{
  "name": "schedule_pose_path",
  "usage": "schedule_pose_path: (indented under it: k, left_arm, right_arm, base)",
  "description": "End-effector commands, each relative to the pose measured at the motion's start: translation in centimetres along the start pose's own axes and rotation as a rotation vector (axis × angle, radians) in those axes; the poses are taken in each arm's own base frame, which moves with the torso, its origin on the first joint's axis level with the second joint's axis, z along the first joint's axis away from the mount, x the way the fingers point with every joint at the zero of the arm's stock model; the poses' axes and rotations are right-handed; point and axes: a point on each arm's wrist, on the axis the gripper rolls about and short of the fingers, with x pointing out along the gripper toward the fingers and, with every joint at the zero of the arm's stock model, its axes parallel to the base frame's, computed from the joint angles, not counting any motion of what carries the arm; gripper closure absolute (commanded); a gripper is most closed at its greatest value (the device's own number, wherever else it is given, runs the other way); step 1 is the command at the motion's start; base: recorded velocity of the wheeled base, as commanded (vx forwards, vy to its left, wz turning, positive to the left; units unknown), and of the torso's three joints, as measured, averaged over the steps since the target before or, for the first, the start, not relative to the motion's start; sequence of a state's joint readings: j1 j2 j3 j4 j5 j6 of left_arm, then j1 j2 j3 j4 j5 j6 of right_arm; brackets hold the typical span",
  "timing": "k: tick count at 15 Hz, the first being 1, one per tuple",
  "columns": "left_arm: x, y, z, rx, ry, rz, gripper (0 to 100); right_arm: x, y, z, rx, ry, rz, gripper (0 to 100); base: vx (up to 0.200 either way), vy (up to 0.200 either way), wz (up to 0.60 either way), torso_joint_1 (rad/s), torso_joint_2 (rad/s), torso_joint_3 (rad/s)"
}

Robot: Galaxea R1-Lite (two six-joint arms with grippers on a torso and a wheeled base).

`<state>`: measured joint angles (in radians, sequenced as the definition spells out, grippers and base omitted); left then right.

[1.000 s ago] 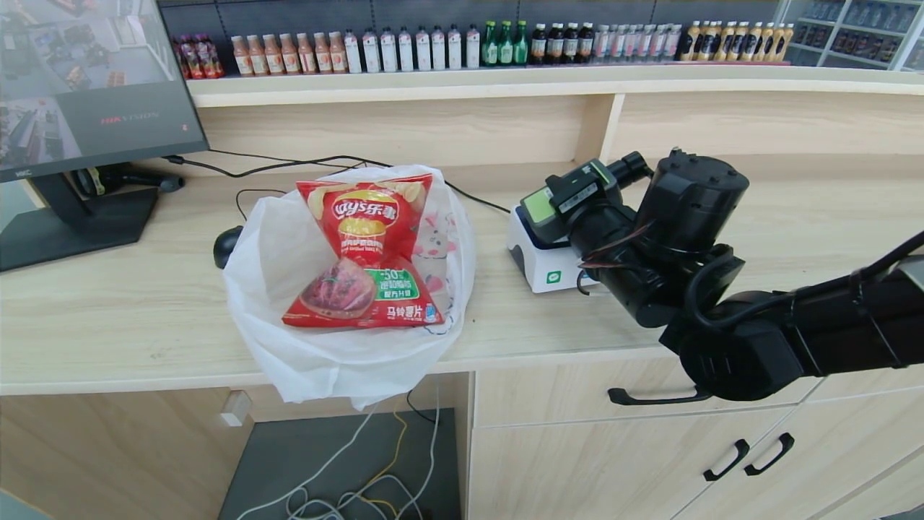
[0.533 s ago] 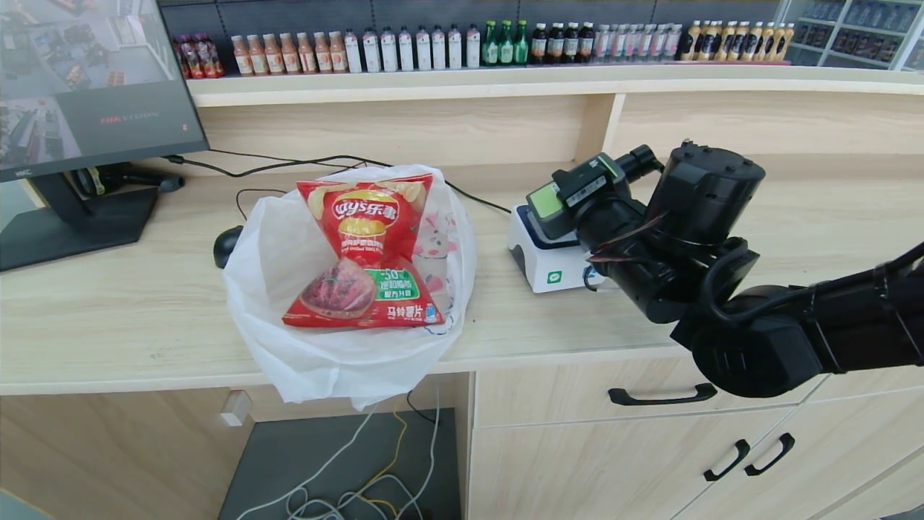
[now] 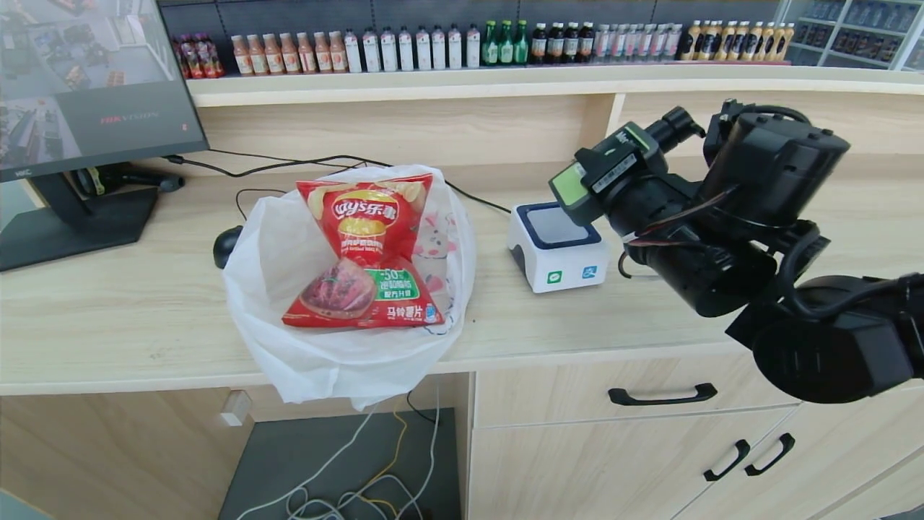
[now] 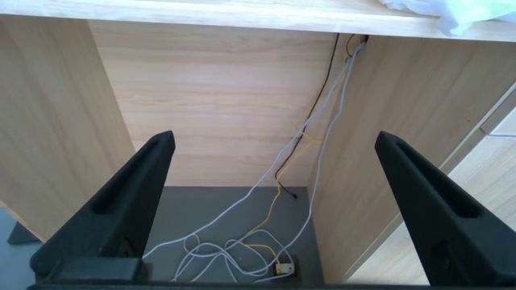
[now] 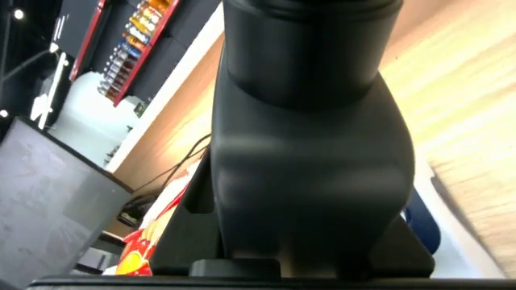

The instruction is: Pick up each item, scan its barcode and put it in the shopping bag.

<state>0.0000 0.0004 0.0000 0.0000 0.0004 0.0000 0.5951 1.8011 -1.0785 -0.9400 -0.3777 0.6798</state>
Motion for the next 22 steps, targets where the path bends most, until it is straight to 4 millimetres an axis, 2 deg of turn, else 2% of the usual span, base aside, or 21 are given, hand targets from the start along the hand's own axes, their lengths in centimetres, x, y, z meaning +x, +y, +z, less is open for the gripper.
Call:
schedule_pose_path:
  k: [1,3,6,7,9,12,16,19,22]
  left_arm:
    - [0.0,0.0,0.0,-0.002,0.0,0.001,0]
    - [0.0,0.0,0.0,0.0,0.0,0.001,0]
    - [0.0,0.0,0.0,0.0,0.0,0.001,0]
    - [0.0,0.0,0.0,0.0,0.0,0.0,0]
    - [0.0,0.0,0.0,0.0,0.0,0.0,0]
    - [0.0,0.0,0.0,0.003,0.0,0.0,0]
    - [0.0,0.0,0.0,0.0,0.0,0.0,0]
    - [0.0,0.0,0.0,0.0,0.0,0.0,0]
    - [0.0,0.0,0.0,-0.002,0.001,0.0,0]
  right_arm:
    - [-1.4,1.2,2.1,-0.041,-0.038,0.04,100]
    - [-2.6,1.6,2.6,-0.16,-0.04,0.056,100]
    - [-4.6,1.9,1.6,-0.425,-0.083,0.127,100]
    - [-4.9,1.7,1.3,-0.456,-0.091,0.143,100]
    - [-6.1,0.8,0.8,-0.599,-0.11,0.238,100]
    - [-6.7,0.4,0.5,-0.703,-0.112,0.366,100]
    - [-8.7,-2.4,-0.7,-0.773,-0.073,0.361,100]
    - [-8.3,-3.9,0.4,-0.816,-0.109,0.301,100]
    - [-7.0,-4.5,0.7,-0.798,-0.126,0.269,100]
  base:
    - [0.0,0.0,0.0,0.0,0.0,0.0]
    - [0.0,0.0,0.0,0.0,0.0,0.0]
    - [0.0,0.0,0.0,0.0,0.0,0.0]
    - [0.0,0.0,0.0,0.0,0.0,0.0]
    - [0.0,0.0,0.0,0.0,0.0,0.0]
    - [0.0,0.0,0.0,0.0,0.0,0.0]
    - [0.0,0.0,0.0,0.0,0.0,0.0]
    - [0.0,0.0,0.0,0.0,0.0,0.0]
    - [0.0,0.2,0.0,0.004,0.0,0.002]
